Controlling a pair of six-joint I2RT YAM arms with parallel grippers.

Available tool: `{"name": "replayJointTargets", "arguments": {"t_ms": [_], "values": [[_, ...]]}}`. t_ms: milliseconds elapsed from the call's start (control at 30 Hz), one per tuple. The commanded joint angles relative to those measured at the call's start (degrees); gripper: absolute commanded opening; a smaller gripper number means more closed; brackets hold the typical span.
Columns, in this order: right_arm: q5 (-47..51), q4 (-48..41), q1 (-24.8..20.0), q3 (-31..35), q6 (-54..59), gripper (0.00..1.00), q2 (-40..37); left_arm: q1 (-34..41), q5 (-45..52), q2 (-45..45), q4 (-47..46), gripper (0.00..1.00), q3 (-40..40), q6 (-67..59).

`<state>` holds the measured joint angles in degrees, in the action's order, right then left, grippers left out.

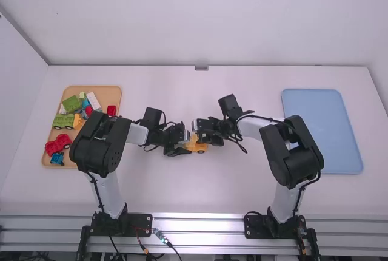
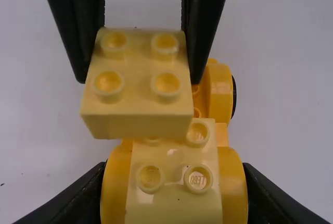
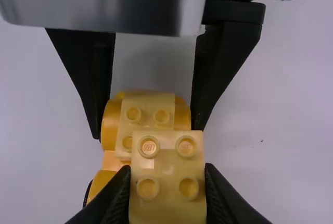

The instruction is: Assemble lego blocks to make yellow taxi

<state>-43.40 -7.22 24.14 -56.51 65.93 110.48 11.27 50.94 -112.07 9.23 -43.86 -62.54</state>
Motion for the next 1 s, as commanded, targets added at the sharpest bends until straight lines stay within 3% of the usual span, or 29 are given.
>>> {"name": "replayJointTargets", "arguments": {"t_ms": [0,500,767,967], "values": [[0.54,-0.93,-0.26,1.29,-1.49,0.00,0.64,-0.02,-3.93,-1.14,-0.48,0.57,0.42,0.15],[0.45,-4.95,-1.60,1.70,-0.02,0.00,-3.58,0.00,-4.04,-1.14,0.85,0.57,1.03,0.20],[0.08,3.22,-1.68,5.51,-4.09,0.00,-3.51,0.04,-4.02,-1.14,-0.87,0.55,0.28,0.17],[0.48,3.77,-0.94,6.32,-4.07,0.00,-3.51,0.07,-3.87,-1.14,-0.90,0.55,0.31,0.20]]}}
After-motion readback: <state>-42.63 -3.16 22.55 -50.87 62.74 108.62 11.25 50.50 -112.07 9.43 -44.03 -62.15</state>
